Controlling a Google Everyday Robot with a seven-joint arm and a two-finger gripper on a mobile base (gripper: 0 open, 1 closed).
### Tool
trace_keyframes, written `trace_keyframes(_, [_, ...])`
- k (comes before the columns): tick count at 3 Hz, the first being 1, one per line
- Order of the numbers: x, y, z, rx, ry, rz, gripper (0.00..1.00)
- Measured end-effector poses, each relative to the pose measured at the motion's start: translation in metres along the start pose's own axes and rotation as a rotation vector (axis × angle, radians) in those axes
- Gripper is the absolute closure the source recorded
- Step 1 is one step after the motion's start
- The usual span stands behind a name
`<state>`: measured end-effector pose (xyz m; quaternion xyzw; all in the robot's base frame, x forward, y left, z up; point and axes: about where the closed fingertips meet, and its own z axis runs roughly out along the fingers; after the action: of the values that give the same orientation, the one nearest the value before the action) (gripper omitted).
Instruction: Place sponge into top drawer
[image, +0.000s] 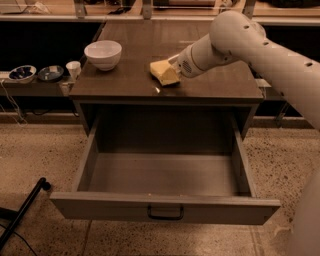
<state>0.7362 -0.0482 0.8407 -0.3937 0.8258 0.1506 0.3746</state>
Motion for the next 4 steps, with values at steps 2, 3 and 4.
trace_keyframes(2, [0.001, -0.006, 0.0, 0.005, 0.005, -0.008, 1.0])
trace_keyframes(3, [0.003, -0.001, -0.023, -0.014, 0.01, -0.099, 1.0])
trace_keyframes(4, [0.002, 0.023, -0.075, -0.112, -0.038, -0.221, 1.0])
